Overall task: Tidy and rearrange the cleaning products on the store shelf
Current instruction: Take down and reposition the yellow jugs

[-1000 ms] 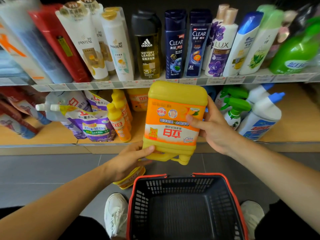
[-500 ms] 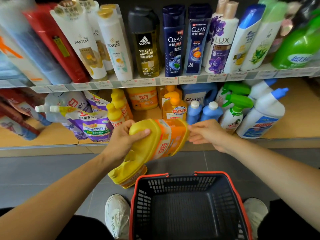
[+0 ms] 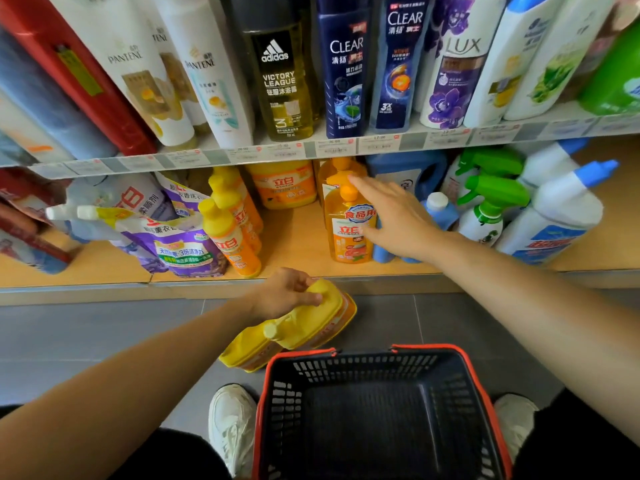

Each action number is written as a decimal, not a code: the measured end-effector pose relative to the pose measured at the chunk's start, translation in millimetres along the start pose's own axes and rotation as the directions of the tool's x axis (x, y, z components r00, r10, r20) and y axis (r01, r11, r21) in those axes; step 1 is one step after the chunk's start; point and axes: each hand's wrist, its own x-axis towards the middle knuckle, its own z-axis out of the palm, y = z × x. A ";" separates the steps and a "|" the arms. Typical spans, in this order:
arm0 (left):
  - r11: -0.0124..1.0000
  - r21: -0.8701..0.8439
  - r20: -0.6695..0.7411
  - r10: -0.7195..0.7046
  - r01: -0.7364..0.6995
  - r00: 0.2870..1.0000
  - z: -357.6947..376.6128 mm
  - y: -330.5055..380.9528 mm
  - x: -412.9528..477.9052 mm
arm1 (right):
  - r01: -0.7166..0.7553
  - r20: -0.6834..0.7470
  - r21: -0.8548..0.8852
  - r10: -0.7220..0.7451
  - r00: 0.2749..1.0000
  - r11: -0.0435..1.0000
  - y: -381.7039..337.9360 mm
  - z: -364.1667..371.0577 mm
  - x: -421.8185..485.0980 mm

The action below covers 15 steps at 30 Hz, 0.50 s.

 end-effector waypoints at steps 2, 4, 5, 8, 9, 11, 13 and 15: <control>0.999 -0.029 -0.007 -0.028 0.028 1.000 12.4 -7.4 15.2 | -0.001 -0.015 -0.013 0.001 1.000 1.000 4.9 6.4 -1.5; 0.998 -0.057 -0.026 -0.041 0.039 0.999 25.1 -19.7 28.9 | 0.001 -0.031 -0.016 -0.001 1.000 1.000 8.0 11.3 -1.4; 0.996 -0.083 -0.049 -0.047 0.042 0.998 30.0 -25.5 33.7 | 0.002 -0.041 -0.018 -0.003 0.999 1.000 8.1 14.0 -1.5; 0.984 -0.170 -0.127 -0.072 0.050 0.989 36.4 -37.7 46.5 | 0.000 -0.072 -0.024 -0.002 0.997 1.000 7.7 22.3 -2.9; 0.986 -0.158 -0.135 -0.072 0.050 0.988 36.7 -39.2 49.6 | -0.003 -0.084 -0.029 0.001 0.997 1.000 7.2 25.2 -2.8; 0.995 -0.090 -0.164 -0.053 0.038 0.985 34.4 -39.4 56.3 | -0.016 -0.105 -0.027 0.013 0.994 0.999 7.0 29.8 -0.4; 0.999 -0.013 -0.286 0.024 -0.029 0.958 26.5 -36.1 65.2 | -0.021 -0.119 -0.021 0.018 0.993 1.000 7.6 32.5 2.6; 0.996 0.032 -0.476 0.087 -0.082 0.875 12.1 -26.7 75.8 | -0.020 -0.141 -0.008 0.019 0.990 1.000 7.8 34.3 4.0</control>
